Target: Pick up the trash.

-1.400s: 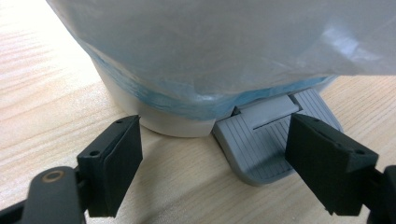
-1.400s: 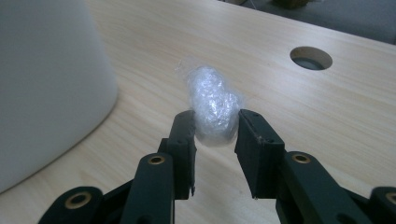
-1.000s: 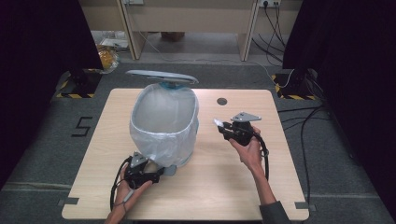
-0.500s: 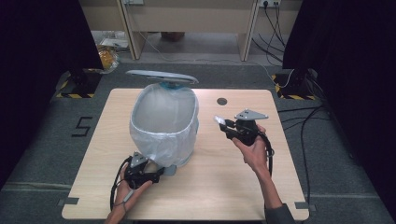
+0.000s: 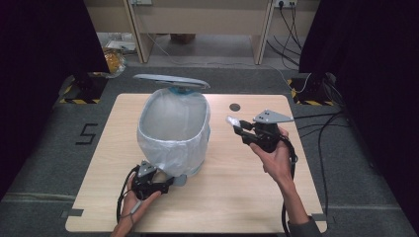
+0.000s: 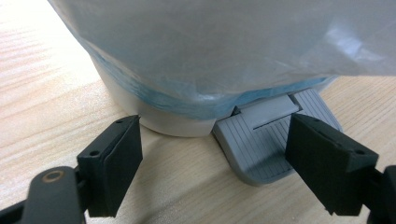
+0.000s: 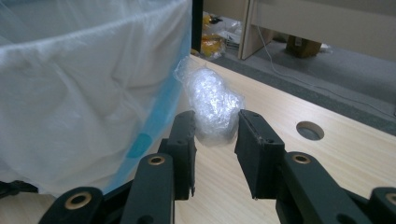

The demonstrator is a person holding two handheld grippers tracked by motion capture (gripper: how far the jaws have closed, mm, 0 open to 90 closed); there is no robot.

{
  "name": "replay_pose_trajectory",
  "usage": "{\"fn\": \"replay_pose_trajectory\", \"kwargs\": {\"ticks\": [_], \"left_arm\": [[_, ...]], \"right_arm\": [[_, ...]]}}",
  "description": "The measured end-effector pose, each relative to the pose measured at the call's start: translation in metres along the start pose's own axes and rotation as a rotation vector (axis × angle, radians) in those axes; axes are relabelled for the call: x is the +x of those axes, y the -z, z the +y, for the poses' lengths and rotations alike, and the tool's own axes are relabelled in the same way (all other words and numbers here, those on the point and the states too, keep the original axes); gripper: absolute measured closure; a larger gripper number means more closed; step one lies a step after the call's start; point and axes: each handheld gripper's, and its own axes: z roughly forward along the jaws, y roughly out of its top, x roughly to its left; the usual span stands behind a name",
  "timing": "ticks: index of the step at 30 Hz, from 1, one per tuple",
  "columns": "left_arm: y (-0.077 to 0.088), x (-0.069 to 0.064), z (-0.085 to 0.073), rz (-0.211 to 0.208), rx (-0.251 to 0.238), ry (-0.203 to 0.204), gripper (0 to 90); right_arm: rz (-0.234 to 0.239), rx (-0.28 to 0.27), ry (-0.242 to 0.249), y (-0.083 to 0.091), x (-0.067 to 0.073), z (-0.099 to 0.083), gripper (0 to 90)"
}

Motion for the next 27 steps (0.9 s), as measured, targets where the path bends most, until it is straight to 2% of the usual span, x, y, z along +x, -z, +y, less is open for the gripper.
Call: {"fn": "replay_pose_trajectory", "kwargs": {"ticks": [7,18,27], "left_arm": [[0.0,0.0,0.0,0.001,0.002,-0.001,18.1],[0.0,0.0,0.0,-0.002,0.0,0.001,18.1],[0.0,0.0,0.0,-0.004,0.005,0.003,18.1]], "right_arm": [[0.015,-0.029,0.027,0.013,0.011,0.017,67.3],[0.023,-0.043,0.07,0.016,0.024,0.034,67.3],[0.056,-0.059,0.101,0.015,0.037,0.053,67.9]]}}
